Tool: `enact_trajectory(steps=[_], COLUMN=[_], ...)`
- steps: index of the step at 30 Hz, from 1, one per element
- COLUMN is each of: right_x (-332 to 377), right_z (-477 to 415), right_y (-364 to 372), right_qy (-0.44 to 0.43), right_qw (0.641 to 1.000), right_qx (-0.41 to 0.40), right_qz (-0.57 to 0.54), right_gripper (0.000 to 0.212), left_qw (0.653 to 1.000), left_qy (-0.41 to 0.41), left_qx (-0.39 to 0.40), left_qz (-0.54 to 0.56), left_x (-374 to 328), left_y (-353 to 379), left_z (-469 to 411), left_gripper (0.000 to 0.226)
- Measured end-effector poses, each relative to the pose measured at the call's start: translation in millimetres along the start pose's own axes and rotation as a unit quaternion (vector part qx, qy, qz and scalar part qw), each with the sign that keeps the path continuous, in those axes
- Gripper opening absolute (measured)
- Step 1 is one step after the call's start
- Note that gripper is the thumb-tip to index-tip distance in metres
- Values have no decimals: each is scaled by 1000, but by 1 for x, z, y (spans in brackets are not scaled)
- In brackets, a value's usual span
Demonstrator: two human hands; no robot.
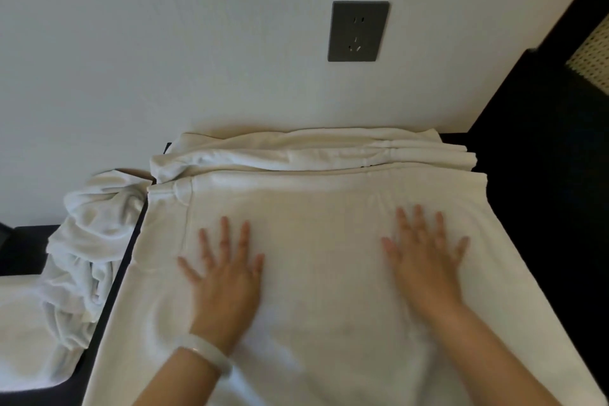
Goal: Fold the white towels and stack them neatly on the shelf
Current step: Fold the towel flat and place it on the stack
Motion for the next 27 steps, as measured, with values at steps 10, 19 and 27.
enact_trajectory(steps=[10,19,27], right_x=[-90,-11,-80], right_z=[31,61,69], right_y=[23,8,25], right_qy=[32,-95,-23], right_qw=[999,995,999], right_qx=[38,-12,21], right_qz=[-15,-25,-25], right_gripper=[67,64,75], left_qw=[990,988,997], left_qy=[134,149,72], left_qx=[4,-1,19], left_qz=[-39,-29,-37], left_x=[-32,-77,-11], left_y=[33,37,31], left_z=[34,64,78], left_gripper=[60,59,65])
Point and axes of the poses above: each hand's wrist, its own z-axis away from the middle knuckle, its own y-axis out of the palm, x = y × z, the point moved 5 cm from there along -z, towards the middle knuckle, and after that the axes turned 3 degrees about z, right-handed, at the moved point
